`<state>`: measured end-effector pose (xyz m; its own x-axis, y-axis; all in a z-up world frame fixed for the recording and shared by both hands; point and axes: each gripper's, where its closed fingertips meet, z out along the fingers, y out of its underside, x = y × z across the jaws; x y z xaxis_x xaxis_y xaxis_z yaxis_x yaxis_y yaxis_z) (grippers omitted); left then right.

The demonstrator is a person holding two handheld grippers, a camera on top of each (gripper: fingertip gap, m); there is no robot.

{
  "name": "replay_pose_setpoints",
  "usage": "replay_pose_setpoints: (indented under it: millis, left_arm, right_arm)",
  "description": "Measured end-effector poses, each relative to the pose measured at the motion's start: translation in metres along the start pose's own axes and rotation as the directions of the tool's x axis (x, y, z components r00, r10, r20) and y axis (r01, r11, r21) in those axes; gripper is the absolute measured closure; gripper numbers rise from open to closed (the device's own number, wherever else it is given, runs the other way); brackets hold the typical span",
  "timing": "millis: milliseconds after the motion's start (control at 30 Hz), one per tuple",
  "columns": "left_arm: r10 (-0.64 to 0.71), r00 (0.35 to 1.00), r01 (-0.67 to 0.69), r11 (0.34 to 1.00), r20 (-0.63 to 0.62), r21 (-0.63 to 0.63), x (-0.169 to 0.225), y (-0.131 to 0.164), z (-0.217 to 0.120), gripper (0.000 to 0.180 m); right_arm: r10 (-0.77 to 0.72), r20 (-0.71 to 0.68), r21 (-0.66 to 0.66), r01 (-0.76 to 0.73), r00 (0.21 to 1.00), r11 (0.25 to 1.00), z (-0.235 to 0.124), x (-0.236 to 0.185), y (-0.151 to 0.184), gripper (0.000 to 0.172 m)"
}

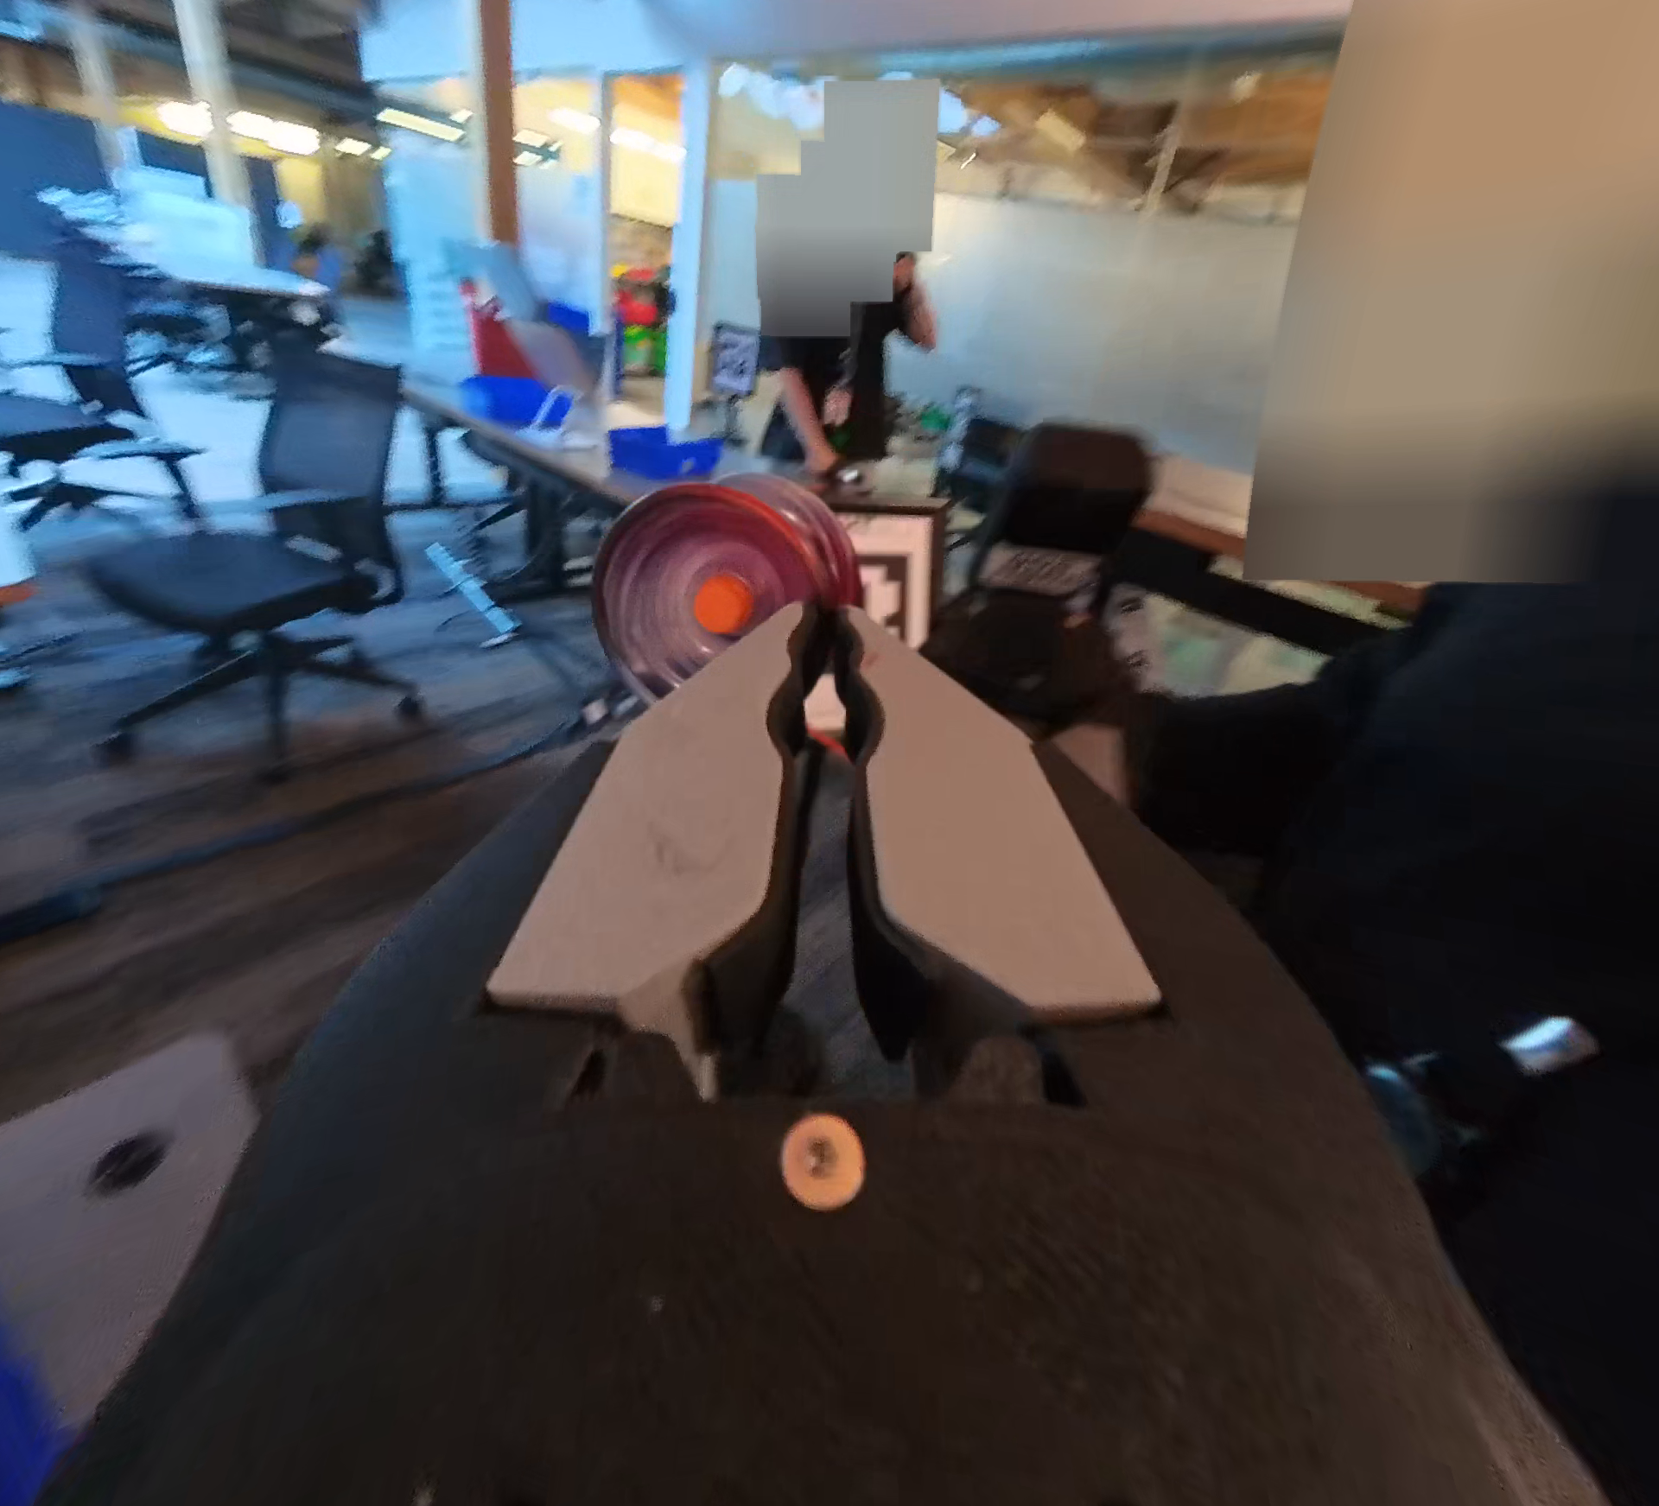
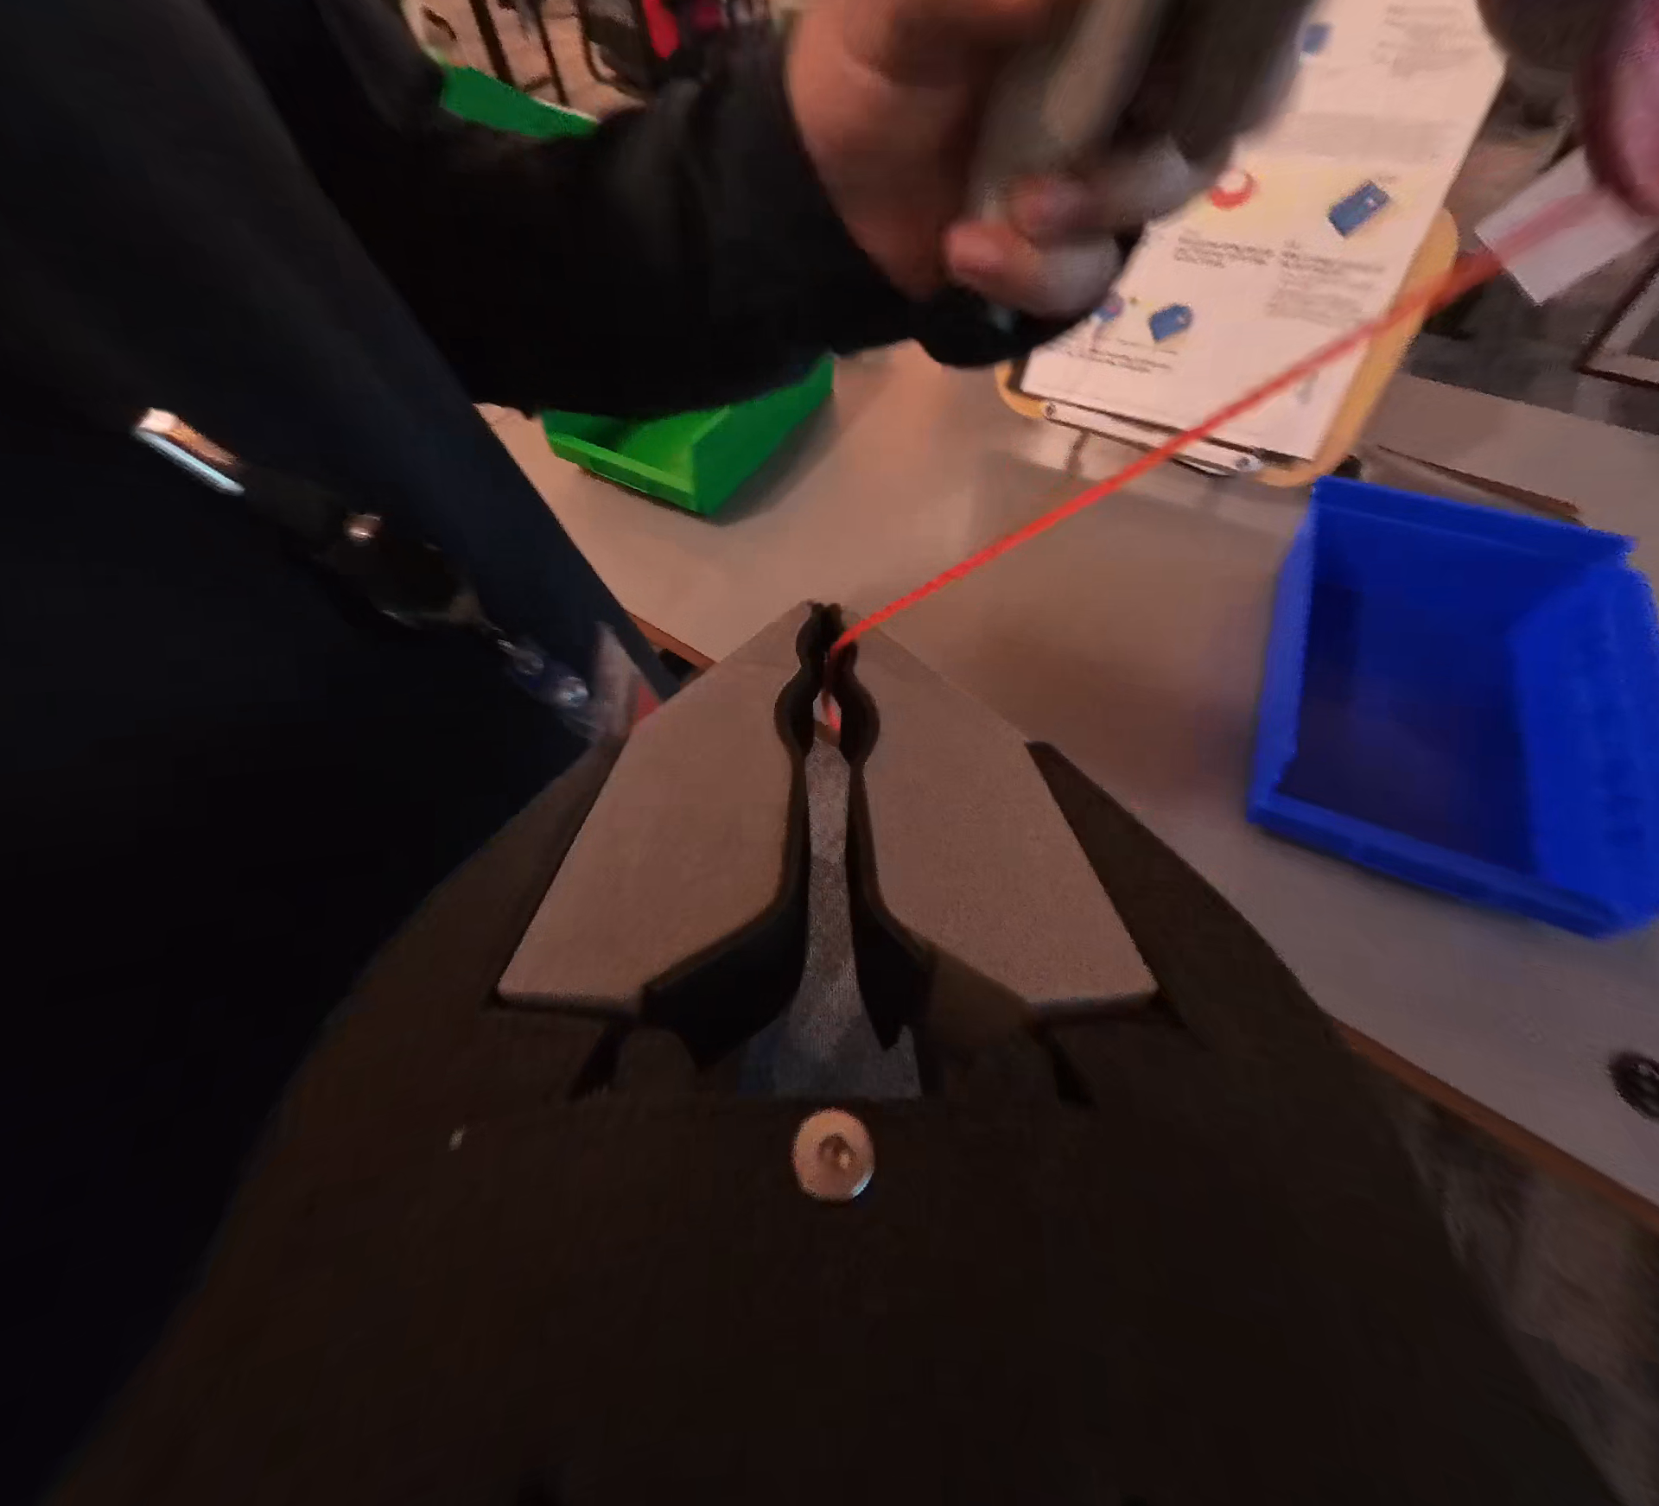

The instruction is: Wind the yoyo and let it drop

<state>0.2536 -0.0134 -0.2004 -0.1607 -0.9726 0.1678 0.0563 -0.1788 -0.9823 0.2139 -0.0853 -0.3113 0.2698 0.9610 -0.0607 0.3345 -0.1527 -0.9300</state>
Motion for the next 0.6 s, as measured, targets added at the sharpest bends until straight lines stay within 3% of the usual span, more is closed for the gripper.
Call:
replay_pose_setpoints:
  millis: [167,267,367,600]
  left_arm:
    - [0.093,0.987,-0.075,0.988,0.13,-0.132,-0.023,0.03,0.004,0.18]
    - [0.123,0.986,-0.115,0.991,0.111,-0.075,-0.016,0.015,0.007,0.18]
    - [0.159,0.981,-0.155,0.987,0.108,-0.047,-0.013,-0.003,0.009,0.18]
    - [0.247,0.966,-0.25,0.968,0.08,0.03,0.0,-0.04,0.011,0.18]
  right_arm:
    - [-0.065,0.04,0.058,0.062,0.997,0.996,-0.024,-0.025,-0.023,0.172]
    - [-0.02,0.024,-0.02,0.021,1.0,1.0,-0.033,-0.02,0.0,0.172]
    - [0.062,-0.008,-0.047,-0.062,0.998,0.997,-0.041,-0.01,0.027,0.156]
    - [0.113,-0.121,-0.061,-0.121,0.986,0.991,-0.083,0.01,0.047,0.133]
